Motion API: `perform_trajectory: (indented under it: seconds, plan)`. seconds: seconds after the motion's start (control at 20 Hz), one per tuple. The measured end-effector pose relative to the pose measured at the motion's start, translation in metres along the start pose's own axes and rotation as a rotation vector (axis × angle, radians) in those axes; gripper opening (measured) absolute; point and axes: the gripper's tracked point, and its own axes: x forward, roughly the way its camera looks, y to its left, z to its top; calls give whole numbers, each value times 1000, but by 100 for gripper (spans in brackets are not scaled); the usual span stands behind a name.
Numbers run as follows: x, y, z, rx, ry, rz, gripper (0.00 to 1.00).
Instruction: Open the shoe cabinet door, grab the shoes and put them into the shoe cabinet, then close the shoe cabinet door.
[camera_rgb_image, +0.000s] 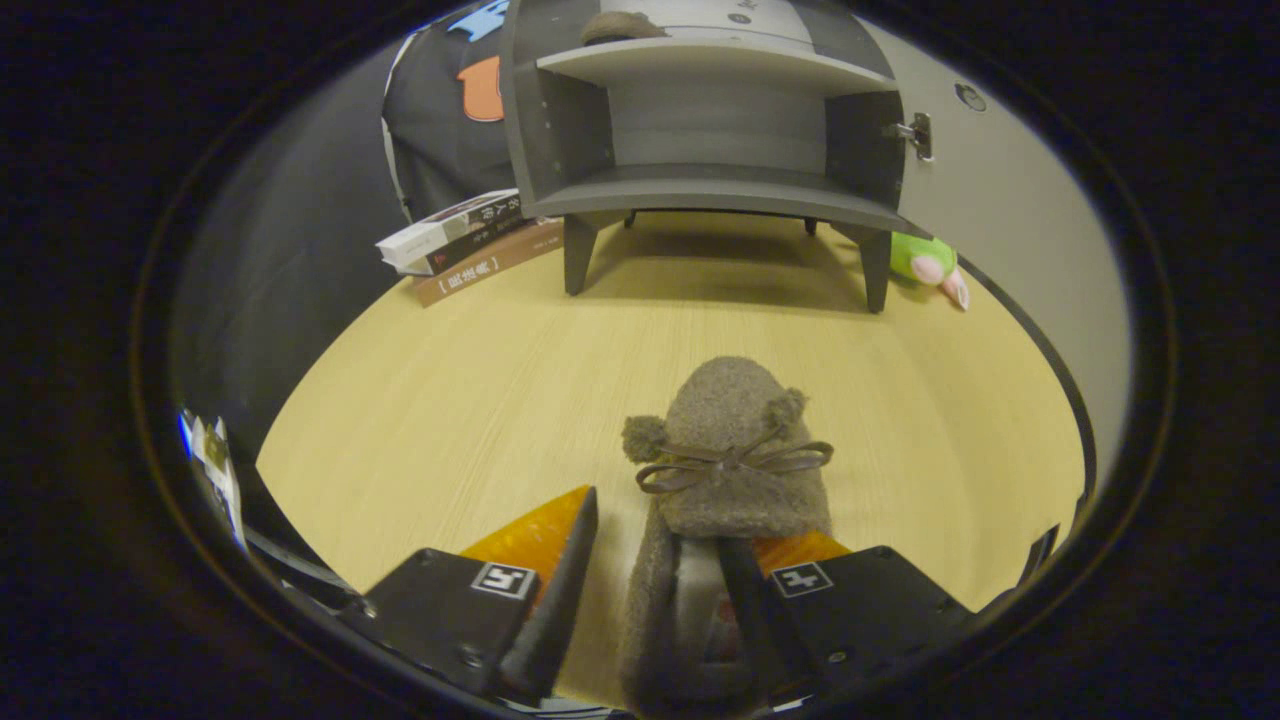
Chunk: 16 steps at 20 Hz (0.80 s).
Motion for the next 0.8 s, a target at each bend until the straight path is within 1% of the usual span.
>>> perform_trajectory:
  seconds: [0.05, 0.1, 0.15, 0.25, 0.35, 0.45, 0.5, 0.7, 0.8]
  plan:
    - [2, -5, 1, -4, -10, -19, 55]
    - [2, -9, 2, -1, -19, -25, 41]
    - [4, -3, 2, 3, -14, 10, 26]
    - [1, -1, 2, -6, -3, 39, 12]
    - [-13, -4, 10, 3, -13, 42, 8]
    - [-32, -4, 22, 9, -33, 73, 7]
    - [-43, -4, 29, 8, -49, 72, 7]
    - [-95, 0, 72, -25, -160, 76, 7]
    - [-120, 3, 102, -32, -218, 73, 7]
